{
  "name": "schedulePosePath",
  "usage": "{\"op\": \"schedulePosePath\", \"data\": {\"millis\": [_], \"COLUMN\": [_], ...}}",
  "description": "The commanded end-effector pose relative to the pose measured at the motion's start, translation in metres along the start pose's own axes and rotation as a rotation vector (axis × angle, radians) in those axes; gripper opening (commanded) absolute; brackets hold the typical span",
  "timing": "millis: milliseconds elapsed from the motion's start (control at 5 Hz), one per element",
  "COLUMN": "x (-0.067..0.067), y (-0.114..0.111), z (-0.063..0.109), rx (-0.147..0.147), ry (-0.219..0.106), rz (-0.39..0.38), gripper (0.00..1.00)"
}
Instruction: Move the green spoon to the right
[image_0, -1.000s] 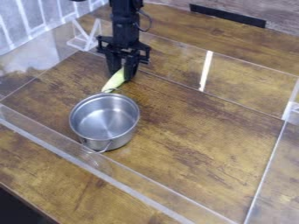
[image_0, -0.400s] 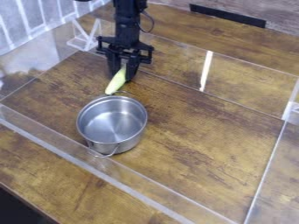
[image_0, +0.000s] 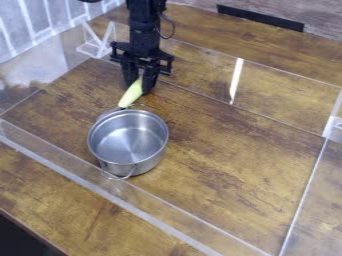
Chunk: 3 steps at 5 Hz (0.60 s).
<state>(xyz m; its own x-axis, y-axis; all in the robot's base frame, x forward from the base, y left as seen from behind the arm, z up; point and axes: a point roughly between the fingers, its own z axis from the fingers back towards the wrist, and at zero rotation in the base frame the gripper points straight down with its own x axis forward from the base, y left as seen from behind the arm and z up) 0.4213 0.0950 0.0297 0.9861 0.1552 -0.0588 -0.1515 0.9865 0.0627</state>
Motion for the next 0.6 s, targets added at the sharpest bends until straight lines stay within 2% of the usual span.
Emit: {"op": "schedulePosePath", "data": {"millis": [0,400], "x": [-0.0089,-0.0161], "y": [-0.0172,-0.0232], "z": [0.0087,0.0056], "rx": [0.012,0.016], "ry": [-0.006,0.014], "rz": [-0.107,-0.102], "gripper": [0.00,0.00]}}
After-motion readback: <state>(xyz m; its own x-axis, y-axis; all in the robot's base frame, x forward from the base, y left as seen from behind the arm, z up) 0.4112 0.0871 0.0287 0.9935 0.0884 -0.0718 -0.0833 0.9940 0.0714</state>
